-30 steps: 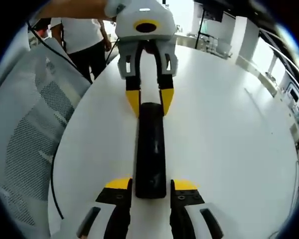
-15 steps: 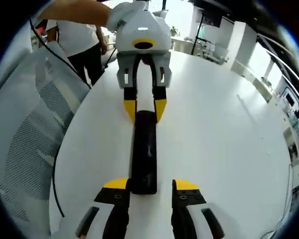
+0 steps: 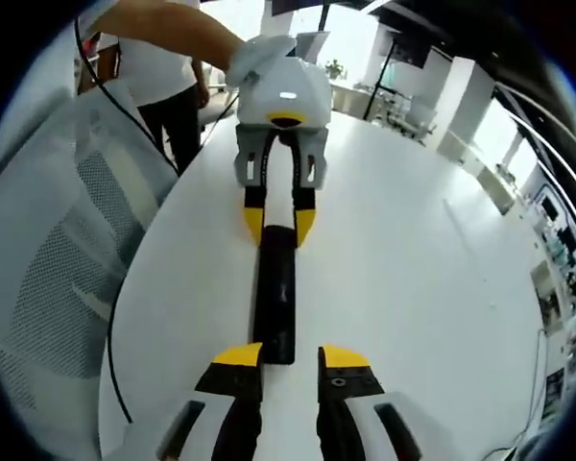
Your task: Press the specified remote control buttons in sequence, fully releasing each button before pressing the next.
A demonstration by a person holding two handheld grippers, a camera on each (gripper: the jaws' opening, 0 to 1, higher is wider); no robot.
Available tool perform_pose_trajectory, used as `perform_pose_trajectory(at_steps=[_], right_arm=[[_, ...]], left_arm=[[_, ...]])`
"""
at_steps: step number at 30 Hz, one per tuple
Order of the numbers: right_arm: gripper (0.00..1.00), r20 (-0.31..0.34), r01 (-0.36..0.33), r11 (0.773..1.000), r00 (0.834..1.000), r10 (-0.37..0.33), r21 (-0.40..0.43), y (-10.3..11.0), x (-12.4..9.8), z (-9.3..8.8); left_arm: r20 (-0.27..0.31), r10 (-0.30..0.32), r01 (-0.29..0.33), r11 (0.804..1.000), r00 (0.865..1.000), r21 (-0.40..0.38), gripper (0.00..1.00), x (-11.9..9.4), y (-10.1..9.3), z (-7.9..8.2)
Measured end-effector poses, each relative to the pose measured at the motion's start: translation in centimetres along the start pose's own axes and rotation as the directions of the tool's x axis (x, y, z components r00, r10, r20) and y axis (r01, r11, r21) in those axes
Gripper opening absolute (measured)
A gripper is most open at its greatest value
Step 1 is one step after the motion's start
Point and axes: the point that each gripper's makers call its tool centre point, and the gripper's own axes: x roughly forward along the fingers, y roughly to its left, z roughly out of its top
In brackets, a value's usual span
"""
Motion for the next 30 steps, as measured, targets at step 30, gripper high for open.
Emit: perform_pose_trajectory(at_steps=[30], right_arm=[[0.0, -0.163, -0.122, 0.984, 0.981, 0.1, -0.128, 1.3, 0.5, 0.0]], left_arm=[[-0.012, 0.0, 0.0, 1.0, 1.0, -0.005, 0.22, 0.1, 0.1, 0.0]])
